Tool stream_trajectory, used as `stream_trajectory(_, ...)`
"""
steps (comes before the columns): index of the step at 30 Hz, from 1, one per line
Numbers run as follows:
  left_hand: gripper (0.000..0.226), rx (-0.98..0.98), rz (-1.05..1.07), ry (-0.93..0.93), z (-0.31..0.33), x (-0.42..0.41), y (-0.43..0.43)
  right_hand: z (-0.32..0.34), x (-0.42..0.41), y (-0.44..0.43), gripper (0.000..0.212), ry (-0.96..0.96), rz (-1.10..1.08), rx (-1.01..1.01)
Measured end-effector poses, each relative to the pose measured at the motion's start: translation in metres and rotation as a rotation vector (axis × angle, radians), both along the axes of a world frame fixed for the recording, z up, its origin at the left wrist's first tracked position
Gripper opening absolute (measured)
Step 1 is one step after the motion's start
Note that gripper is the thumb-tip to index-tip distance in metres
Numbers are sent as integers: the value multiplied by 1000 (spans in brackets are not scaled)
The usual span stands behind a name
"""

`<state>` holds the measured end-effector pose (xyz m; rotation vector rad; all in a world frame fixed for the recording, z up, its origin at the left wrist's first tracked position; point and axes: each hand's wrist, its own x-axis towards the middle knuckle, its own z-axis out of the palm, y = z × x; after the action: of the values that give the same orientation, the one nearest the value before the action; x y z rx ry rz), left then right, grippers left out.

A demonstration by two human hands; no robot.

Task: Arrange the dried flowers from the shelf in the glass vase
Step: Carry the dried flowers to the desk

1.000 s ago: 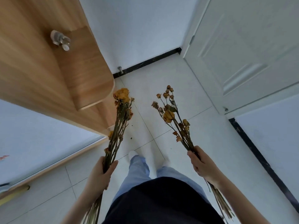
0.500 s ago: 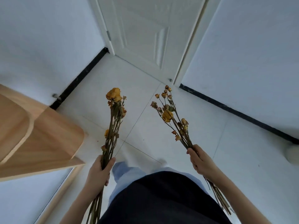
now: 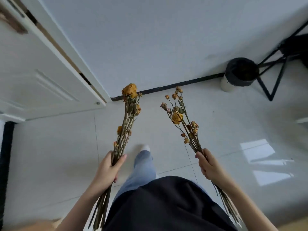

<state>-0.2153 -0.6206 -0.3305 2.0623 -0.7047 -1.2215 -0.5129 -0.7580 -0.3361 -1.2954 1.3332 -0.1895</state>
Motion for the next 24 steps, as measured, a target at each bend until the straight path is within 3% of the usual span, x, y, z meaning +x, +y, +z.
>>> stream_trajectory(16,25,85,-749,88,-15,-101,-361,-2,-120,-91,26,54,-807,57)
stream_trajectory(24,19,100,-1031,98,-16,-201,-472,-2,-179,-128,27,65,-1026,37)
